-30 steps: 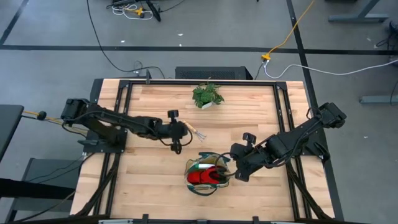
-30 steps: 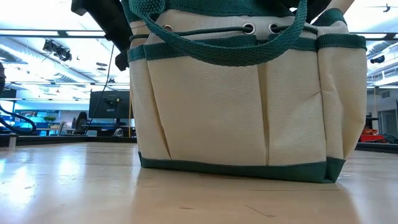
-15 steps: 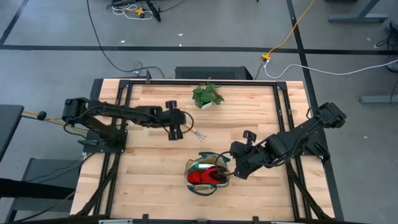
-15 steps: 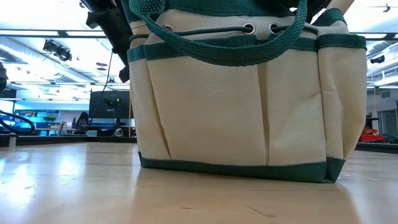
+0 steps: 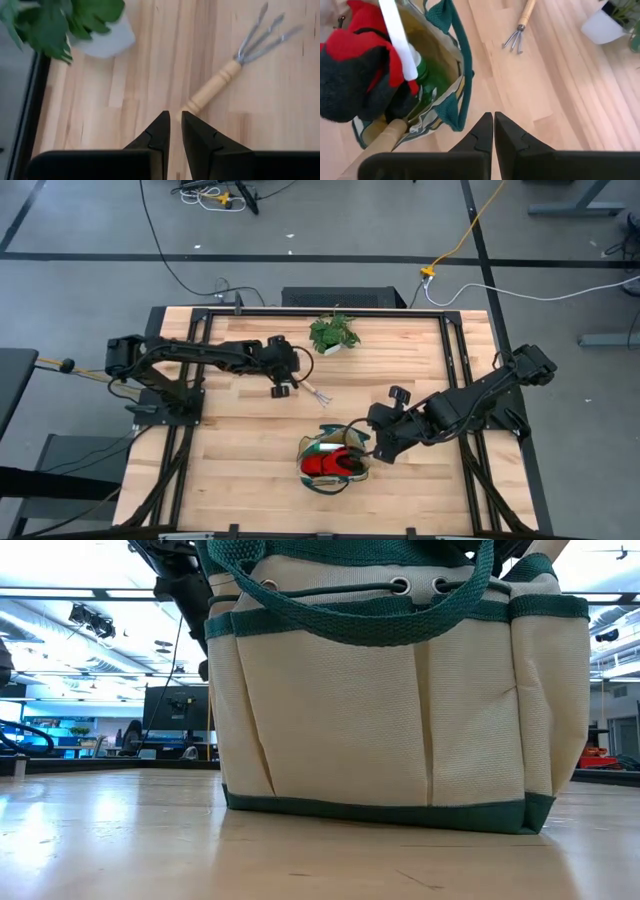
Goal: Pick & Place Garden tools in Gardening bag
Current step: Put the brown hand rake into the gray gardening bag
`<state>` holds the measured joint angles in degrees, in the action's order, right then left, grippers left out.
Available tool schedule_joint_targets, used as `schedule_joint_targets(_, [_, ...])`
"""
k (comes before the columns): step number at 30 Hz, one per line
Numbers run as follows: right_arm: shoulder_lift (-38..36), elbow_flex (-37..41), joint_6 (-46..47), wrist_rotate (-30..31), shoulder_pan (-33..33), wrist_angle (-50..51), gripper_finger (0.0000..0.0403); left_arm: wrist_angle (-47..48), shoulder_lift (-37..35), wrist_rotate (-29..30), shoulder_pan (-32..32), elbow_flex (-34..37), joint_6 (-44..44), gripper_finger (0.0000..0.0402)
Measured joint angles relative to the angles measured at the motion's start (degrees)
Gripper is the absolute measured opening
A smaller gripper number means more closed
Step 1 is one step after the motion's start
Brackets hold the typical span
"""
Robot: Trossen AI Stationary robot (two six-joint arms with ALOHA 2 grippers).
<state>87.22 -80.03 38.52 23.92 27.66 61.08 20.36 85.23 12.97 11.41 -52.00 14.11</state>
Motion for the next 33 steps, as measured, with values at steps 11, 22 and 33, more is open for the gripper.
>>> schedule_joint_targets(11, [0.0, 0.0, -0.4, 1.1, -0.1, -0.8, 0.0017, 5.0, 6.9, -1.1, 0.0, -10.0, 5.5, 0.0057])
schedule_joint_targets(22, [0.0, 0.0, -0.3, 1.1, -0.2, -1.3, 0.0017, 12.6, 12.1, 2.0, -1.2, -14.2, 13.7, 0.0146])
schedule_joint_targets(33, [0.0, 0.0, -0.6, 1.1, -0.1, -1.8, 0.0017, 11.4, 14.2, 5.1, -3.4, -14.2, 17.5, 0.0190])
